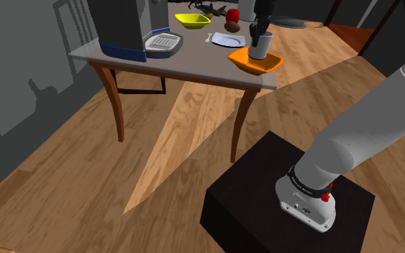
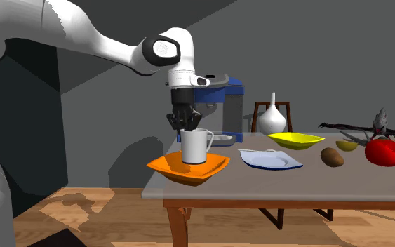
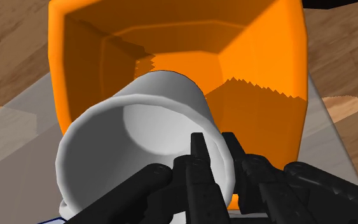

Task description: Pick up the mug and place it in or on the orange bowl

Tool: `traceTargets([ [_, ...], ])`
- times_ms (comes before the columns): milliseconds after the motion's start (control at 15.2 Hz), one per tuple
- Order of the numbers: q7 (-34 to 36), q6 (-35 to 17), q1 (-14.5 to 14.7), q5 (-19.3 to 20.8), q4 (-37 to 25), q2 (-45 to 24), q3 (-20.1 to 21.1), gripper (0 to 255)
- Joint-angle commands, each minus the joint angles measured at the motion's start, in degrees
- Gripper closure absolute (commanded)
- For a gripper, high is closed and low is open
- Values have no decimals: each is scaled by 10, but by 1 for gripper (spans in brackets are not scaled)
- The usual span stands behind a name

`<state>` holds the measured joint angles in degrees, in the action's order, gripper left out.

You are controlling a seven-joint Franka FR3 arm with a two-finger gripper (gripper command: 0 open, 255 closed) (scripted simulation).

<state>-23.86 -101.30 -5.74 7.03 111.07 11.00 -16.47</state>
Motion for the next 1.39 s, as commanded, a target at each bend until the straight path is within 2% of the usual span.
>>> traceTargets([
  [0,0,-1,0,0,1,0,0,255],
  [198,0,-1,0,0,1,0,0,255],
  [264,0,-1,0,0,1,0,0,0],
  [594,0,-1,0,0,1,0,0,0],
  [858,-3,72,3,-4,-79,-6,4,0],
  [1320,-3,72,3,-4,-79,-6,4,0],
])
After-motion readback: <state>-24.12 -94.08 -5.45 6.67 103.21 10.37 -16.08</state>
